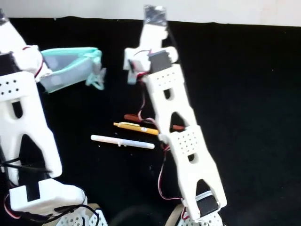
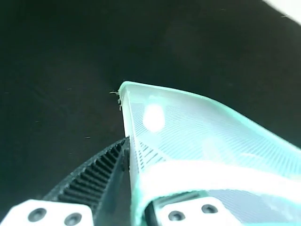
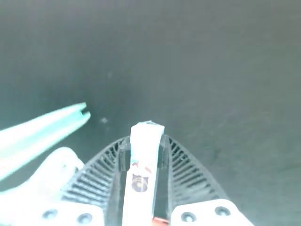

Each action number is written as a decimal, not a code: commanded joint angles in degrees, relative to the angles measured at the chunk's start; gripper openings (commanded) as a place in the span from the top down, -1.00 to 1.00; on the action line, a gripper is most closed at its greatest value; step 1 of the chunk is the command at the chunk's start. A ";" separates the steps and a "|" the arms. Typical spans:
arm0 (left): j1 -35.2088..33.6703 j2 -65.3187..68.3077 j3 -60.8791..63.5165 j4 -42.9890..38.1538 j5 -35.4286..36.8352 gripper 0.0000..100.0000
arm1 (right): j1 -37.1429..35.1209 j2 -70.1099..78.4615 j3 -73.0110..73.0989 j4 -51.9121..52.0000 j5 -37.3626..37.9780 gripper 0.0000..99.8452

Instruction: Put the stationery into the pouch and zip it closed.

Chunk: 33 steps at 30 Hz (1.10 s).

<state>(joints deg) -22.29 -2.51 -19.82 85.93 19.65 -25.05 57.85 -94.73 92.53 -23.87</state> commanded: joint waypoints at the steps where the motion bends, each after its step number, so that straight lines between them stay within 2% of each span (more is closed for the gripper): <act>1: 3.21 -1.19 -6.81 2.02 1.58 0.99 | 2.33 -8.22 -6.99 0.31 0.44 0.99; 18: 10.24 -0.66 -6.11 2.99 3.25 0.99 | 1.71 -23.78 -6.99 -0.22 0.88 0.99; 24: 11.47 -0.66 0.13 0.44 3.25 0.99 | -2.15 -27.65 -6.99 -0.75 1.23 0.99; 33: 11.47 -0.57 2.68 -1.41 3.25 0.99 | -9.63 -28.79 -6.99 -4.26 7.03 0.99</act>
<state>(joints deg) -11.56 -2.51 -16.75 86.11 22.20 -31.91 32.35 -94.90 90.15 -18.59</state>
